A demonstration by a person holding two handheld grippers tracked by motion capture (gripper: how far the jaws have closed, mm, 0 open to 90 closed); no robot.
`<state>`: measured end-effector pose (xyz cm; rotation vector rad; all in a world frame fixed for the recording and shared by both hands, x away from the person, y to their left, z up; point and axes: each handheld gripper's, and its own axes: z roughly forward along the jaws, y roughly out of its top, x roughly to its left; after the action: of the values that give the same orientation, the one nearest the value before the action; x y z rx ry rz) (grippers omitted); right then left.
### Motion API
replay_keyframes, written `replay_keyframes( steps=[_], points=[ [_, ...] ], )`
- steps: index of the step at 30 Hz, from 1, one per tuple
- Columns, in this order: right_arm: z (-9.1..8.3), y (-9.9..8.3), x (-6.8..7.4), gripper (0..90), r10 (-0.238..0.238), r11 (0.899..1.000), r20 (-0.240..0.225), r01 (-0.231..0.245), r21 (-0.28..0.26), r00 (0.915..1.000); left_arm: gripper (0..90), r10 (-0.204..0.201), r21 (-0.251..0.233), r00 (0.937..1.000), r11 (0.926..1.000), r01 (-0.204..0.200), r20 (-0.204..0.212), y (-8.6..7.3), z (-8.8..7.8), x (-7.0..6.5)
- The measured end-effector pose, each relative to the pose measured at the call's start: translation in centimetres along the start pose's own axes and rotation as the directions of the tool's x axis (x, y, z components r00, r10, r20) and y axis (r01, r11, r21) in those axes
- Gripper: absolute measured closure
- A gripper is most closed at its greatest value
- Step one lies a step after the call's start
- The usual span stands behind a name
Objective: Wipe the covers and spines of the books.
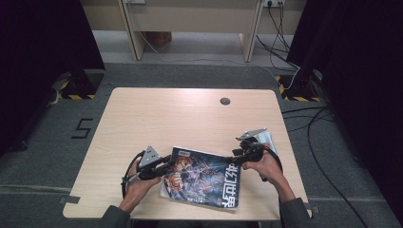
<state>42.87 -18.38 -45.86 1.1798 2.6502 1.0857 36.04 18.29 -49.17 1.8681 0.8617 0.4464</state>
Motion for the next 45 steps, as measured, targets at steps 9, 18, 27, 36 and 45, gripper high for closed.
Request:
replay_keyframes(
  steps=[9, 18, 27, 36, 45],
  points=[
    [-3.3, -1.5, -2.9, 43.7, 0.087, 0.996, 0.133, -0.084, -0.028, 0.9873, 77.3, -0.015, 0.014, 0.9999, 0.9998, 0.015, -0.008, -0.2, 0.3, 0.3],
    [-5.7, -3.3, -6.1, 42.2, 0.187, 0.982, 0.280, -0.177, -0.061, 0.9414, 77.2, -0.020, 0.017, 0.9998, 0.9996, 0.020, -0.006, -0.2, 0.4, 0.3],
    [-6.0, -4.8, -8.4, 43.6, 0.251, 0.967, 0.384, -0.247, -0.060, 0.8886, 77.0, -0.019, 0.014, 0.9998, 0.9997, 0.019, -0.006, -0.2, 0.4, 0.3],
    [-4.7, -5.7, -9.8, 53.6, 0.240, 0.966, 0.403, -0.257, -0.013, 0.8834, 76.9, -0.019, 0.013, 0.9998, 0.9997, 0.019, -0.005, -0.2, 0.3, 0.3],
    [-4.3, -5.6, -9.6, 79.3, 0.223, 0.973, 0.359, -0.232, -0.017, 0.9065, 76.7, -0.022, 0.016, 0.9998, 0.9996, 0.022, -0.005, -0.2, 0.2, 0.3]
  ],
)
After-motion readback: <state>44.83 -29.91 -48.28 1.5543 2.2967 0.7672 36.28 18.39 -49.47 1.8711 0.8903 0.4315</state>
